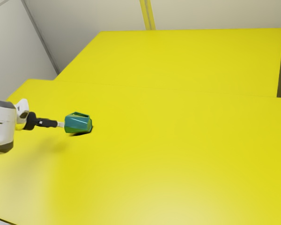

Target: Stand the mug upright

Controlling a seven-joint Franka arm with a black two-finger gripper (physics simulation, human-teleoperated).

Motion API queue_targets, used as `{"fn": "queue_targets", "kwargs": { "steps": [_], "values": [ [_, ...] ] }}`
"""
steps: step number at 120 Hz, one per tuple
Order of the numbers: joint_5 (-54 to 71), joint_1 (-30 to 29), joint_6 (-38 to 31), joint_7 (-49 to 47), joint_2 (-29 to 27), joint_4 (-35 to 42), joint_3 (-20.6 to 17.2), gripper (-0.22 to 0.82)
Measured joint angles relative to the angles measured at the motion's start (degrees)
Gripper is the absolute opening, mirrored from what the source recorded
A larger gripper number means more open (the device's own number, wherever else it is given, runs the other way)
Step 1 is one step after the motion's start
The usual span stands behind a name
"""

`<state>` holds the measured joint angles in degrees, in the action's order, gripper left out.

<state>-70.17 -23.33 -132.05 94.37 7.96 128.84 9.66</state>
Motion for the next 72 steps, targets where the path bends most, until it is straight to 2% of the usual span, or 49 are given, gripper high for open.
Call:
{"fn": "queue_targets", "kwargs": {
  "steps": [33,72],
  "values": [
    [-3.1,0.0,1.0,11.4,3.5,-0.4,-0.6,0.58],
    [-4.4,0.0,1.3,19.7,6.3,-3.4,-0.6,0.56]
  ]
}}
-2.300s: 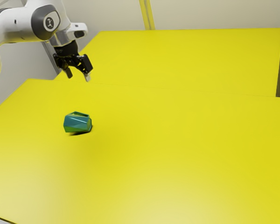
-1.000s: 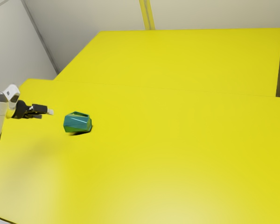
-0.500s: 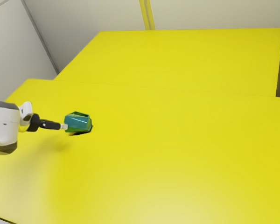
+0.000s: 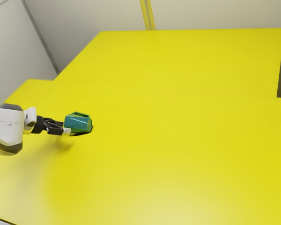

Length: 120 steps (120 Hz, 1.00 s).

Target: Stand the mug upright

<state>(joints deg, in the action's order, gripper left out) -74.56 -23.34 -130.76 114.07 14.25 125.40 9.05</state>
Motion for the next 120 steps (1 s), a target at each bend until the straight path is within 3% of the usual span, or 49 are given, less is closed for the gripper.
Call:
{"fn": "queue_targets", "kwargs": {
  "steps": [81,120],
  "values": [
    [-2.2,0.0,0.8,7.9,0.6,0.5,-2.0,0.41],
    [-2.8,0.1,1.7,9.5,-0.5,0.3,-3.3,0.23]
  ]
}}
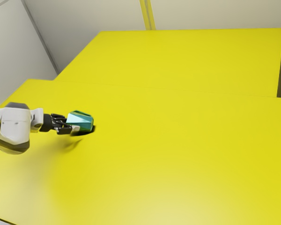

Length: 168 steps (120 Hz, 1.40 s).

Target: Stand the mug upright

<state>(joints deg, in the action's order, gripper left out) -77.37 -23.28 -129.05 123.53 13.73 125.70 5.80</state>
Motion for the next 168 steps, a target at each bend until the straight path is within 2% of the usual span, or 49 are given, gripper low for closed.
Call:
{"fn": "queue_targets", "kwargs": {
  "steps": [19,49,77,91,112,133,145,157,168],
  "values": [
    [-0.2,0.0,0.5,0.5,-0.4,-0.3,-0.5,0.05],
    [-0.4,0.0,0.7,0.8,-1.9,-0.8,-0.8,-0.11],
    [0.2,0.4,-0.8,0.0,-5.1,-0.9,-2.2,-0.17],
    [7.3,3.8,-3.8,-3.7,-7.8,-0.9,-2.7,-0.18],
    [31.3,11.7,-6.5,-17.5,-12.9,-0.5,-2.8,-0.18],
    [52.4,17.8,-3.5,-37.2,-16.0,-0.3,-3.7,-0.18],
    [59.2,20.3,-1.7,-48.2,-15.7,-0.2,-3.1,-0.18],
    [63.5,25.2,-0.6,-58.3,-15.6,0.5,1.0,-0.18],
    [65.6,26.3,-0.4,-66.5,-17.5,3.4,2.1,-0.18]
  ]
}}
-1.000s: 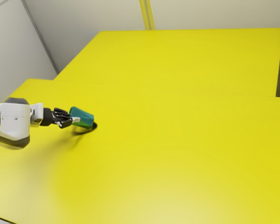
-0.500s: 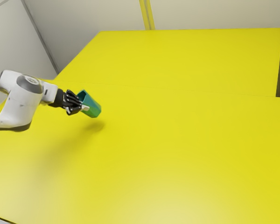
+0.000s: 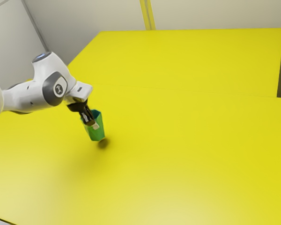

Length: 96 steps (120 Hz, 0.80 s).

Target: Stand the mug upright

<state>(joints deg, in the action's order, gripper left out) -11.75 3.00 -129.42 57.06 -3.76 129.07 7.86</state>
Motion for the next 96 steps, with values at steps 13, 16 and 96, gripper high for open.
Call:
{"fn": "queue_targets", "kwargs": {
  "steps": [13,16,96],
  "values": [
    [3.2,-0.7,0.1,-8.4,-2.0,2.7,0.2,-0.18],
    [3.9,-0.6,0.0,-10.2,-2.1,3.1,0.2,-0.18],
    [9.3,2.3,-8.9,-38.2,1.7,3.9,-0.1,-0.18]
  ]
}}
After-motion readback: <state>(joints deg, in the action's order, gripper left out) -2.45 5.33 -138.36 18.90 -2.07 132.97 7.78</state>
